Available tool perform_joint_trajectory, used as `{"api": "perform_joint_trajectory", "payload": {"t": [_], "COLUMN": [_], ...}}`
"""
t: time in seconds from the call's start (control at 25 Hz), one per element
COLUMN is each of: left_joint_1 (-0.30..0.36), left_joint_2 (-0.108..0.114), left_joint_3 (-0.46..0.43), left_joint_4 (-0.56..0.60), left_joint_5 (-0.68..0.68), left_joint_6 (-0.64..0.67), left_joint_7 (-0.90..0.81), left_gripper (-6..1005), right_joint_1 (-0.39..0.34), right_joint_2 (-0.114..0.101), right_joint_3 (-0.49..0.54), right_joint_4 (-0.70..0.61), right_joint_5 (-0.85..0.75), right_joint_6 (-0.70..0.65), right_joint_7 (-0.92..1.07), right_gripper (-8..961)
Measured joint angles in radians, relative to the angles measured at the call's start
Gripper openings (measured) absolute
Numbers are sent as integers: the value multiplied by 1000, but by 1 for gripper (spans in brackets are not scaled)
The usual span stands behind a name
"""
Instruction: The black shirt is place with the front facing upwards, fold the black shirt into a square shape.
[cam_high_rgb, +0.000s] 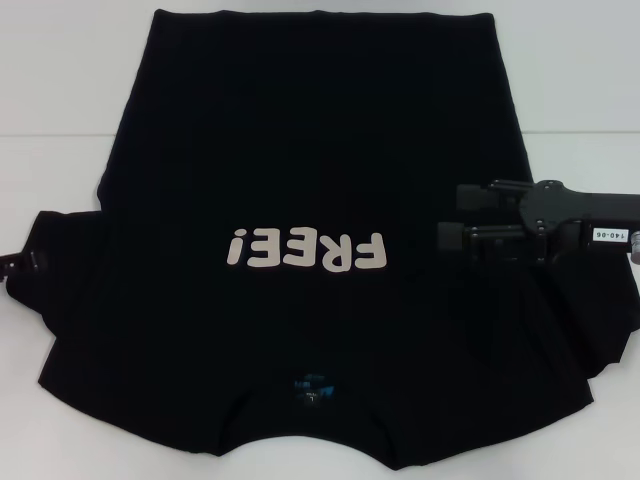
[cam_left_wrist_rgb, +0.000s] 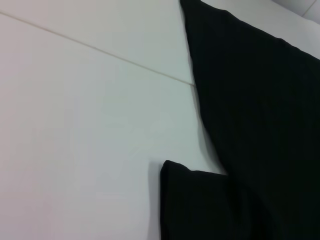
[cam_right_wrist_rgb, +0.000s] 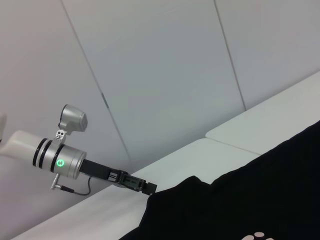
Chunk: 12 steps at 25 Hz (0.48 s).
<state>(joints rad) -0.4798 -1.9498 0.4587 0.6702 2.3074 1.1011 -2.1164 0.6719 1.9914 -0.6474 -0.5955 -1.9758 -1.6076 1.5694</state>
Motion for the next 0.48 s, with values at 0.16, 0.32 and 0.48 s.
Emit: {"api": "perform_joint_trajectory", "payload": {"t": [0.16, 0.32, 0.48], "left_joint_1": [3, 1, -2], "left_joint_2": [0, 0, 3], "left_joint_3": [0, 0, 0], "left_joint_4": [0, -13, -22], "left_joint_5": [4, 22, 25], "left_joint_6": [0, 5, 24], "left_joint_7": [3, 0, 3], "left_gripper": [843, 843, 843], "right_joint_1": [0, 1, 1], "right_joint_2": [-1, -1, -1], "right_joint_3": [0, 0, 0], "right_joint_4": [0, 0, 0], "right_joint_5": [0, 0, 0], "right_joint_6": [0, 0, 0], "right_joint_7": [0, 0, 0], "right_gripper": [915, 915, 915]}}
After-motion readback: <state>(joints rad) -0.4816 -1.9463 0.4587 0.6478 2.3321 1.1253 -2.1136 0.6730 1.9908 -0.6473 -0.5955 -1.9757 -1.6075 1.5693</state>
